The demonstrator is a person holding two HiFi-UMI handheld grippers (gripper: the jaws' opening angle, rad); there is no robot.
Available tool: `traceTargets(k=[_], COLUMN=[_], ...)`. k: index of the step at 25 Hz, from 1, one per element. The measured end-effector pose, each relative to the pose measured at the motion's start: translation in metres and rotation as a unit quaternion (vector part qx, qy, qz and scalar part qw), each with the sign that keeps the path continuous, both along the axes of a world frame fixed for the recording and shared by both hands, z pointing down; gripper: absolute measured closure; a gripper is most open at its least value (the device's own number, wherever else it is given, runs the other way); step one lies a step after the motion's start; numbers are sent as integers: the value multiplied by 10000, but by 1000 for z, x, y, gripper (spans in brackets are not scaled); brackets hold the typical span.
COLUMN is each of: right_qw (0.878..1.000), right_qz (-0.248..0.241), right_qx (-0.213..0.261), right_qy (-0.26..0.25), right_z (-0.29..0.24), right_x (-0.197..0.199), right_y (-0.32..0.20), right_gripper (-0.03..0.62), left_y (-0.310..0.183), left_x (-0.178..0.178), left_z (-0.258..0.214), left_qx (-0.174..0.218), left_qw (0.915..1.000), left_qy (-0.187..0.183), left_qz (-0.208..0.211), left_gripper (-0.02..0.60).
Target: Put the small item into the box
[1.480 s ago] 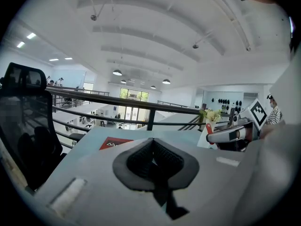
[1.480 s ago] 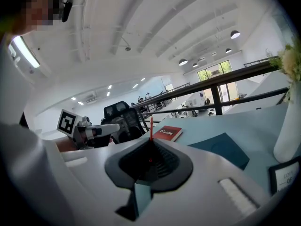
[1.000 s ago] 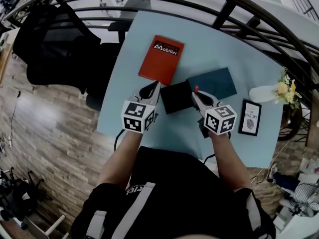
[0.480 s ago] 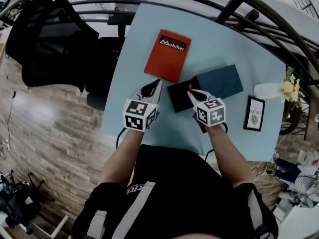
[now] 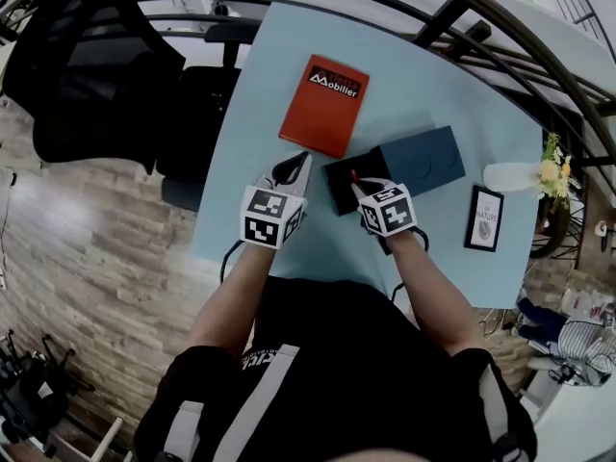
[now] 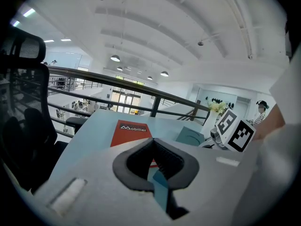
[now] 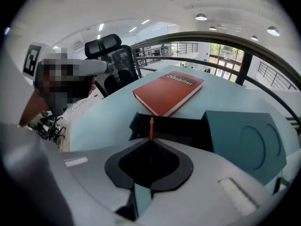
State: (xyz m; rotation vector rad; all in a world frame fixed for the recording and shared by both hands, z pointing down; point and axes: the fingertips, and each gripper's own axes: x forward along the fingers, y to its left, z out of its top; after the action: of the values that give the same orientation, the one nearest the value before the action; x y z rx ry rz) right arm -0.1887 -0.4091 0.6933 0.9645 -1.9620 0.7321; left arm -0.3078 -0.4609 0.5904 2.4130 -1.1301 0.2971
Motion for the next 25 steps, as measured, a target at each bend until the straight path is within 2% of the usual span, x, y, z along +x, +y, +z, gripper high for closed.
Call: traceTargets(k=[6,15,20,23,25], right_qw=[9979,9928,9905,9901,9913], right_qz=[-294,-391,-381,-343,-281], right_qx=[-223,-437,-773,-791,-658], right_qy=[536,1043,1070,1108,1105], right_z=[22,36,43,44,41], right_x=[0,3,1,3,5], right_y=[7,7,22,23,20], right_gripper=[577,577,576,570,544], left_y=[2,8,11,13,15], left_x=[-4,-2,-1,-1,0], left_z=[2,1,-2,-4,-4], left_qx=[-47,-59,-44,-27,-23], left_qw=[10000,9997,9995,9994,9994], left_qy=[-12,-28,-36,-62,-83], left_qz=[75,241,311,332,340], left_gripper=[577,577,577,577,577])
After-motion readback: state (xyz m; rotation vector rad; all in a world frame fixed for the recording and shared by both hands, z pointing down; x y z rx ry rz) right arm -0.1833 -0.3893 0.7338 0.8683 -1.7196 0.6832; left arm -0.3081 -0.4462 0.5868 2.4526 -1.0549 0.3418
